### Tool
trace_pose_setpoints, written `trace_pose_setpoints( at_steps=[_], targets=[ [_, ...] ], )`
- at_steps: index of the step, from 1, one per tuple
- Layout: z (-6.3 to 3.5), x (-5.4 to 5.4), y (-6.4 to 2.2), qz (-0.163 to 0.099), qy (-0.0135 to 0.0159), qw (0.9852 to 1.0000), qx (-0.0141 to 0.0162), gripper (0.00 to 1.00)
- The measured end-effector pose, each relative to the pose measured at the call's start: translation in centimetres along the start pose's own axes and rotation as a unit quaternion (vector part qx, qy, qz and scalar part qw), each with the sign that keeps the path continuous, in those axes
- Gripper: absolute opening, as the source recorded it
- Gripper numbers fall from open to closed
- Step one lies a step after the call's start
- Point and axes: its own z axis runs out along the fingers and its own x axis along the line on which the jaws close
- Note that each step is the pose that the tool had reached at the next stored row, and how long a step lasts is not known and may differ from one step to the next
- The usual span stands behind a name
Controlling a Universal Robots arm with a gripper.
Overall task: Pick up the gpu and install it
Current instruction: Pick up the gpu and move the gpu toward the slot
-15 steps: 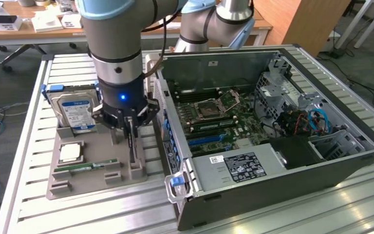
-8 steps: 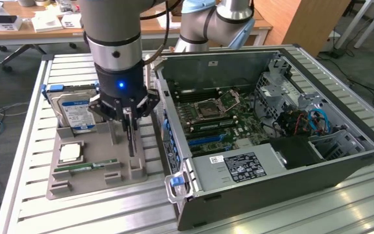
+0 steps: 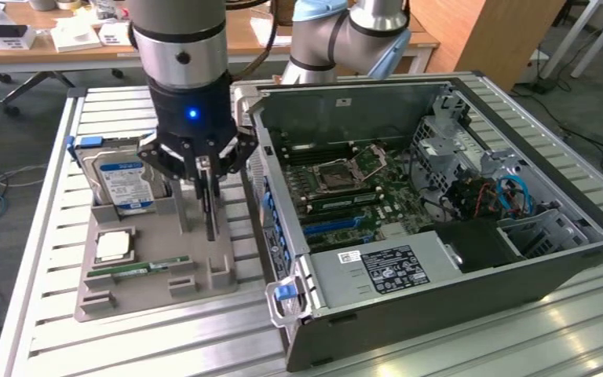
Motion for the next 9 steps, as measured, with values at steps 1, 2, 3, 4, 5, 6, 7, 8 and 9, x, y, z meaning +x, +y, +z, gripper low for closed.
trace_pose_setpoints(
  at_steps=[1,2,3,4,5,6,7,8,9],
  targets=[
    [-0.38,0.0,0.02,0.000,0.0000,1.0000,0.0000,0.26],
    [-0.83,0.0,0.04,0.000,0.0000,1.0000,0.0000,0.26],
    [-1.28,0.0,0.05,0.000,0.0000,1.0000,0.0000,0.26],
    [-1.73,0.0,0.07,0.000,0.0000,1.0000,0.0000,0.26],
    [-2.18,0.0,0.09,0.000,0.0000,1.0000,0.0000,0.26],
    [-2.63,-0.1,0.11,0.000,0.0000,1.0000,0.0000,0.26],
    [-3.11,-0.1,0.13,0.000,0.0000,1.0000,0.0000,0.26],
    [-3.55,-0.1,0.15,0.000,0.0000,1.0000,0.0000,0.26],
    [-4.00,-0.1,0.17,0.000,0.0000,1.0000,0.0000,0.26]
  ],
)
